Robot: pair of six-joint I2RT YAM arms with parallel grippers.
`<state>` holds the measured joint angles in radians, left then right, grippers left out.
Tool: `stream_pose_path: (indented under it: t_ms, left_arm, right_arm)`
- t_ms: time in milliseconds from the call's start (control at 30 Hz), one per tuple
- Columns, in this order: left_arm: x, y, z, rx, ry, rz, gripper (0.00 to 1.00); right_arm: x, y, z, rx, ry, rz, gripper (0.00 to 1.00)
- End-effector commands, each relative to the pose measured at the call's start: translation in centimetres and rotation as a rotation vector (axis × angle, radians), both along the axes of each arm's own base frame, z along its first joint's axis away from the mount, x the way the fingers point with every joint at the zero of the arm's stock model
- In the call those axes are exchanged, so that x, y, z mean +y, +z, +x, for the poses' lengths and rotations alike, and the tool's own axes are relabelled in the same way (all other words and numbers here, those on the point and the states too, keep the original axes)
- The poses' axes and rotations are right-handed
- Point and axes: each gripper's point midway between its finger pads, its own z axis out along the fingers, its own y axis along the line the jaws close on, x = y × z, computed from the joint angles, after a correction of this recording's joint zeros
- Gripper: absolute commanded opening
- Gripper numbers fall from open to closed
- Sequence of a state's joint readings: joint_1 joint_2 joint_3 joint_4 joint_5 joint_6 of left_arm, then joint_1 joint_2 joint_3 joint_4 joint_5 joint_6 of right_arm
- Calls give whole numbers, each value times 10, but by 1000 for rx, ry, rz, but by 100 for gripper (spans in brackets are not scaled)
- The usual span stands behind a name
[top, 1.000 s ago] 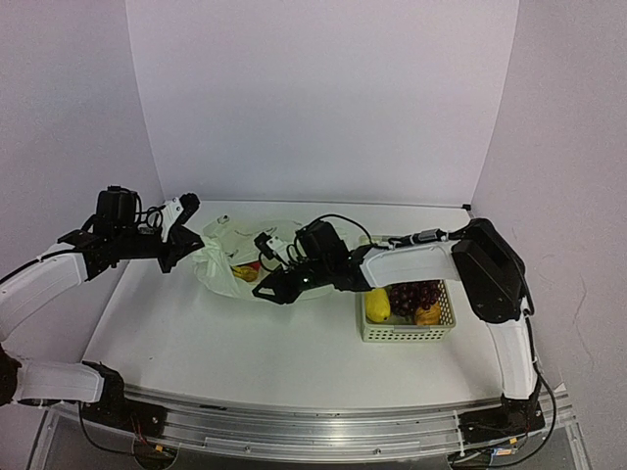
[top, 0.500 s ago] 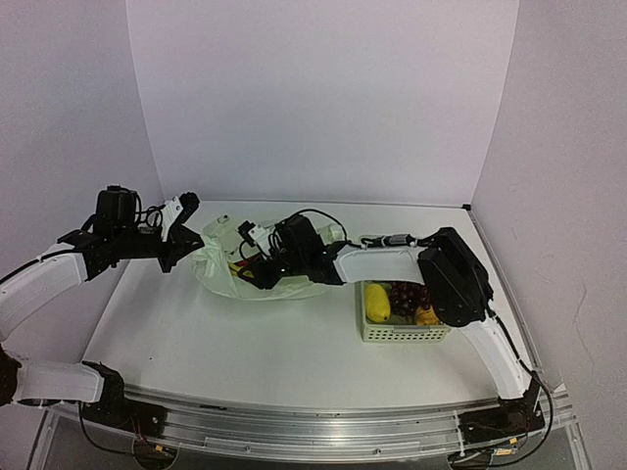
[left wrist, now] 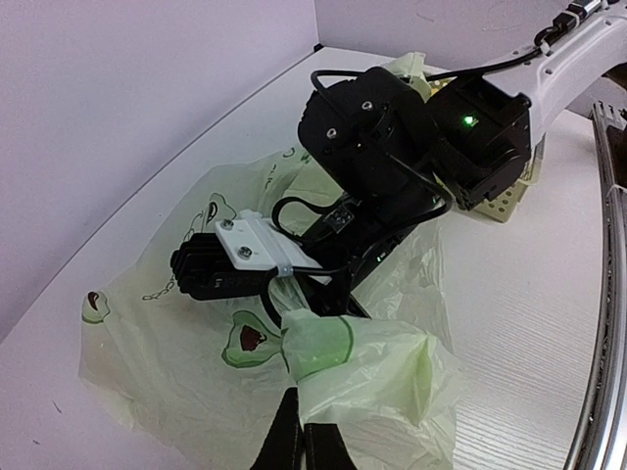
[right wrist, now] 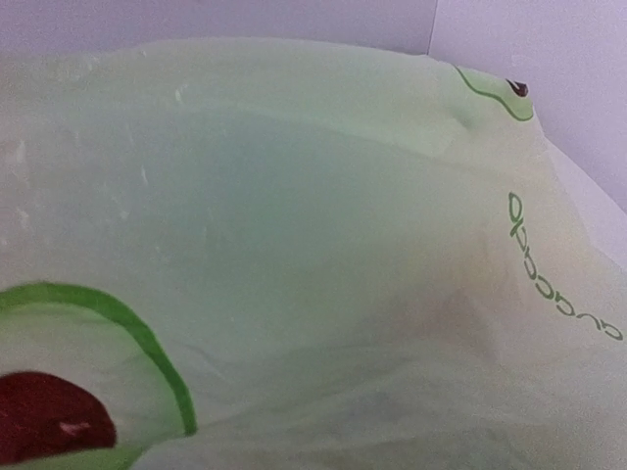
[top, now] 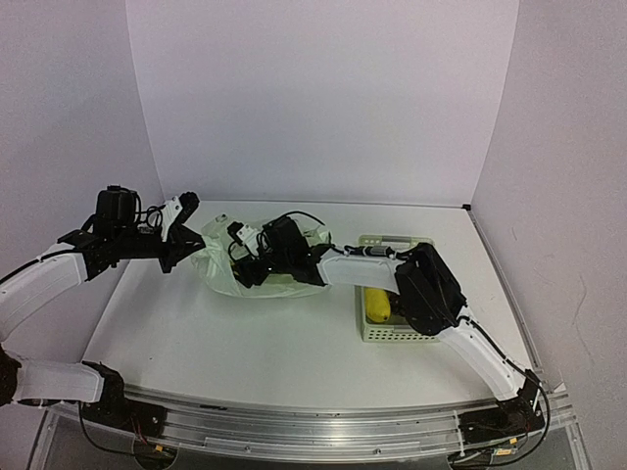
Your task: Untie the knot of the plastic bag and take out the fruit
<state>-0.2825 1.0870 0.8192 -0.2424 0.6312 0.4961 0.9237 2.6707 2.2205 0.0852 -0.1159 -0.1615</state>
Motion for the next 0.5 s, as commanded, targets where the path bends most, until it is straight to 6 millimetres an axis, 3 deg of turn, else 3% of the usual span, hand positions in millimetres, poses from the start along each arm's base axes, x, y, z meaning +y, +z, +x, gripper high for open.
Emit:
stream_pose_path:
  t_ms: [0, 133, 267, 367, 467]
  left_arm:
    - [-5, 24, 1, -54, -19, -43, 0]
    - [-6, 23, 1, -48, -25, -47, 0]
    - [-6, 24, 1, -52, -28, -50, 0]
    - [-6, 24, 1, -54, -26, -49, 0]
    - [-5, 25, 0, -56, -23, -50, 0]
  right_arm:
    - [-8, -47, 8, 20, -54, -90, 76]
    - [-15, -70, 11, 33, -87, -154, 73]
    - [-21, -78, 10, 52, -109, -179, 52]
    - [-23, -63, 13, 41, -132, -159, 36]
    - [-21, -35, 15, 14, -142, -100, 26]
